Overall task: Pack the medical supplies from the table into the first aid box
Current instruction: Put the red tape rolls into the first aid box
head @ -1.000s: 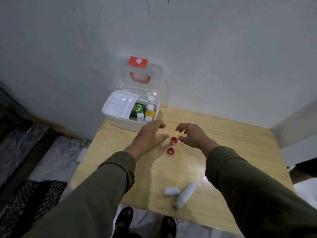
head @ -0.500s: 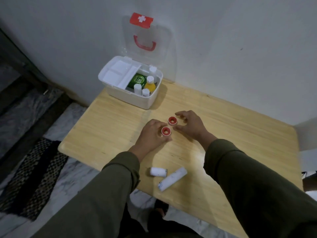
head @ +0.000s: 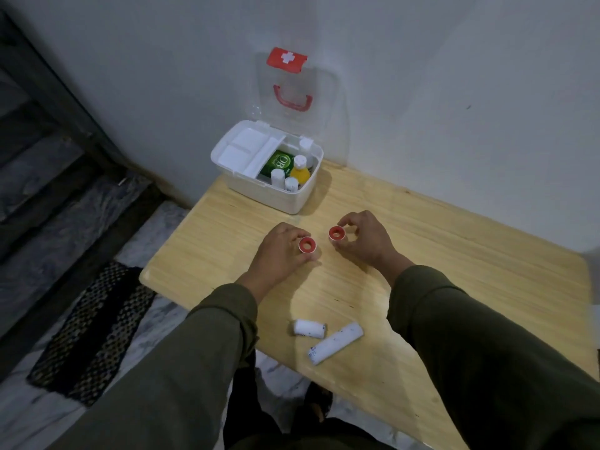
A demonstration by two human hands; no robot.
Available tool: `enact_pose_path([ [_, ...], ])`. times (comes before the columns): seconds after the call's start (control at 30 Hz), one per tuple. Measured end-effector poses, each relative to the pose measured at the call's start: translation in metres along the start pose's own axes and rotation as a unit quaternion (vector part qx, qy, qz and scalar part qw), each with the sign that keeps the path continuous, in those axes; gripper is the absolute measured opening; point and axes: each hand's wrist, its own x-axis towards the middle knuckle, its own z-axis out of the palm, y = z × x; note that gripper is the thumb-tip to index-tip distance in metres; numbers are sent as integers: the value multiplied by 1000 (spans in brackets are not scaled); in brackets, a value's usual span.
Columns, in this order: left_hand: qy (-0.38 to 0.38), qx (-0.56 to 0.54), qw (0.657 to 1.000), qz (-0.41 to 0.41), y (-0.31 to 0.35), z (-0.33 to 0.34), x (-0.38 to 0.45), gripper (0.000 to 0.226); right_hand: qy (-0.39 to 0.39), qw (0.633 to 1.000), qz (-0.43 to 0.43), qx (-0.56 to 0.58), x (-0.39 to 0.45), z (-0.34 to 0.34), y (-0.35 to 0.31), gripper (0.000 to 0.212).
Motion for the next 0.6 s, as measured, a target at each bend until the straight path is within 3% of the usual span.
enact_pose_path([
  [0.37,49,32,993,102,36,-89,19,47,68,996,-52,23,10,-76,-63,35],
  [0.6,51,69,985,149,30,-151,69,38,123,990,-66,22,37,-86,-117,33],
])
